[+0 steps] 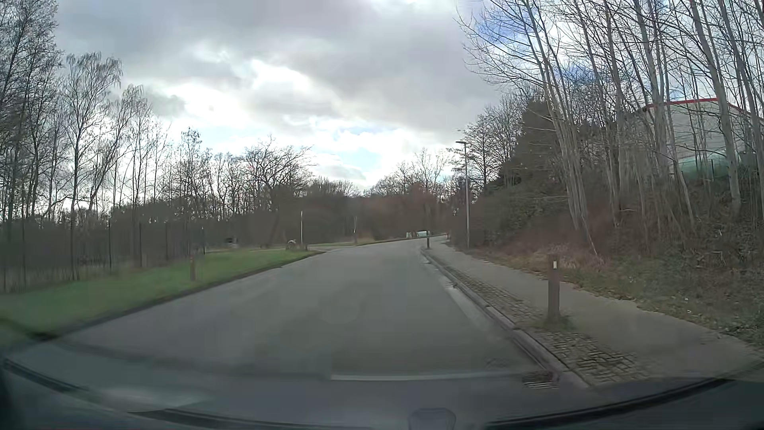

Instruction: Follow the waypoints while adhering to traffic rules and regulations

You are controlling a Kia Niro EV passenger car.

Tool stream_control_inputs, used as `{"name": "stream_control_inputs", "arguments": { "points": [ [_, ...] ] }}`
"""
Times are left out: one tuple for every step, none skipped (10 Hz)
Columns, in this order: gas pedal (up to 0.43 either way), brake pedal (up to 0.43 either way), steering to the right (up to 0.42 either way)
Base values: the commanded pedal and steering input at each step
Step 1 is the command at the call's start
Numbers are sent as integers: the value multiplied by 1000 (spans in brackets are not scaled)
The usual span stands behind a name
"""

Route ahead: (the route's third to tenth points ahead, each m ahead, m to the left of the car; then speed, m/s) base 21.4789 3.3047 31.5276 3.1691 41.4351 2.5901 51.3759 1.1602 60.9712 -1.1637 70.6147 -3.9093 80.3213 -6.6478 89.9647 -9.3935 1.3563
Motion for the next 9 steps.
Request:
{"name": "stream_control_inputs", "arguments": {
  "points": [
    [0,0,-14],
    [0,0,-14],
    [0,0,-14],
    [0,0,-14],
    [0,0,-14],
    [0,0,-14],
    [0,0,-14],
    [0,0,-14],
    [0,0,-12]
  ]
}}
